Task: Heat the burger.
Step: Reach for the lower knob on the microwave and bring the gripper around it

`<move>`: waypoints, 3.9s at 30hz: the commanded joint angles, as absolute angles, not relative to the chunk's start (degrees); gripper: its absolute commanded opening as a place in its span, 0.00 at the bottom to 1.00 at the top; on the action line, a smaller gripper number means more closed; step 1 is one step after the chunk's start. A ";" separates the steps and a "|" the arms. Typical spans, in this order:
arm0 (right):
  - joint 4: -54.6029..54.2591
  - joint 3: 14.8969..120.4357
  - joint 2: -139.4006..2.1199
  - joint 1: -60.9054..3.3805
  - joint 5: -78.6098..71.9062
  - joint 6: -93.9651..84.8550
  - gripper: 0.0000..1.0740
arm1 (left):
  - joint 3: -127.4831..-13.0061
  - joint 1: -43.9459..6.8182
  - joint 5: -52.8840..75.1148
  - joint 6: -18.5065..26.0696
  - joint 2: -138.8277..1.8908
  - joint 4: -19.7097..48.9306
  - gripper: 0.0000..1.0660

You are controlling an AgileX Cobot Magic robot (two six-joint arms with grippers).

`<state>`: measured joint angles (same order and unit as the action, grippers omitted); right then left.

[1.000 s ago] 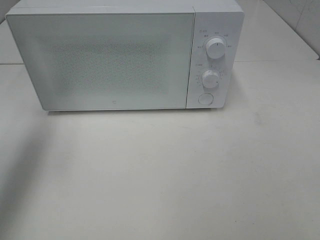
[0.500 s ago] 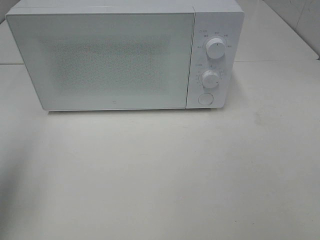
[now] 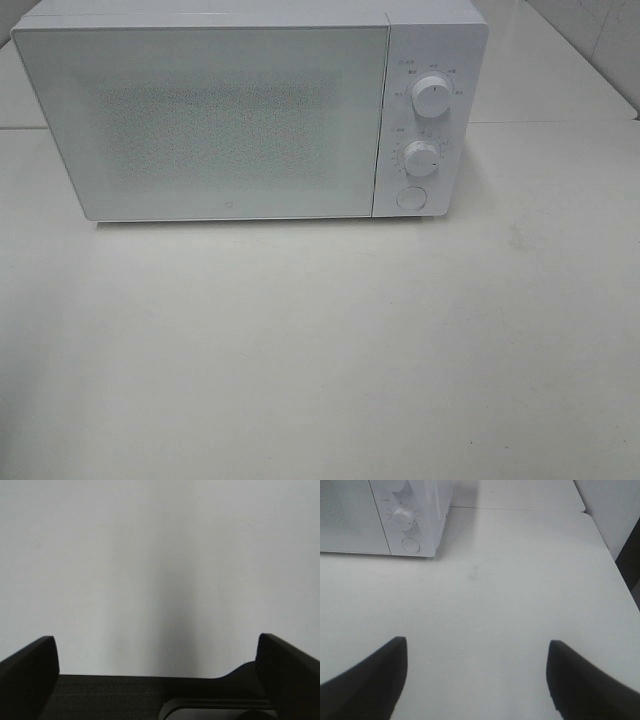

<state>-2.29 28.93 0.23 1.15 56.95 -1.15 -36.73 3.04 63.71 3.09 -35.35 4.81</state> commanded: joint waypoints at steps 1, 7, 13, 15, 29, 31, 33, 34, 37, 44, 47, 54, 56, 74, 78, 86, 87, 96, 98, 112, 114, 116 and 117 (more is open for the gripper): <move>-2.35 28.71 1.78 1.38 57.01 -0.80 0.70 | -34.26 2.98 62.74 3.09 -30.48 3.50 0.94; -2.35 28.71 1.78 1.38 57.01 -0.80 0.70 | -30.08 2.98 61.94 3.04 -23.49 3.21 0.94; -2.35 28.71 1.78 1.38 57.01 -0.80 0.70 | -29.56 2.92 61.19 2.46 -17.42 2.86 0.94; -2.35 28.71 1.78 1.32 57.01 -0.80 0.70 | -29.56 2.92 61.19 2.46 -15.36 2.86 0.94; -2.35 28.71 1.78 1.20 57.01 -0.80 0.70 | -29.56 2.92 61.19 2.46 1.66 3.50 0.94; -2.35 28.71 1.78 1.20 57.01 -0.80 0.70 | -29.56 2.92 61.19 2.46 1.55 3.61 0.94; -2.35 28.71 1.78 1.20 57.01 -0.80 0.70 | -29.56 2.92 61.19 2.46 1.66 3.61 0.94; -2.35 28.71 1.78 1.20 57.01 -0.80 0.70 | -29.56 2.92 61.19 2.46 1.66 3.61 0.94; -2.35 28.71 1.78 1.20 57.01 -0.80 0.70 | -29.56 2.92 61.19 2.46 1.66 3.61 0.94; -2.35 28.71 1.78 1.20 57.01 -0.80 0.70 | -29.56 2.92 61.19 2.46 1.20 3.61 0.94; -2.35 28.71 1.78 1.20 57.01 -0.80 0.70 | -29.56 2.92 61.19 2.46 1.20 3.61 0.94; -2.35 28.71 1.78 1.20 57.01 -0.80 0.70 | -29.56 2.92 61.19 2.46 1.20 3.61 0.94; -2.52 28.71 1.78 1.15 57.01 -0.80 0.70 | -29.56 2.92 61.19 2.46 1.20 3.61 0.94; -2.98 31.40 -6.02 1.15 51.05 -0.40 0.70 | -29.56 2.92 61.19 2.46 1.26 3.50 0.94; -2.98 31.40 -11.86 1.15 44.92 -0.40 0.70 | -29.56 2.92 61.19 2.46 1.26 3.50 0.94; -3.21 31.40 -20.68 1.15 34.38 -0.40 0.70 | -29.56 2.92 61.19 2.46 1.26 3.50 0.94; -3.21 31.40 -20.68 1.15 34.38 -0.40 0.70 | -29.56 2.92 61.19 2.46 1.26 3.50 0.94; -3.21 31.40 -31.17 1.15 23.66 -0.46 0.70 | -29.56 2.92 61.19 2.46 1.26 3.50 0.94; -3.21 31.17 -33.75 1.15 20.63 -0.46 0.70 | -29.56 2.92 61.19 2.46 1.26 3.50 0.94; -3.15 31.11 -52.77 1.15 1.78 -0.40 0.70 | -29.56 2.92 61.19 2.46 1.26 3.50 0.94; -2.81 31.11 -53.74 1.15 0.00 -0.40 0.70 | -29.56 2.92 61.19 2.46 1.26 3.50 0.94; -1.72 31.11 -55.52 1.15 -3.32 -0.40 0.70 | -29.56 2.92 61.19 2.46 1.26 3.50 0.94; -1.09 31.11 -56.44 1.15 -5.27 -0.40 0.70 | -29.56 2.92 61.19 2.46 1.26 3.50 0.94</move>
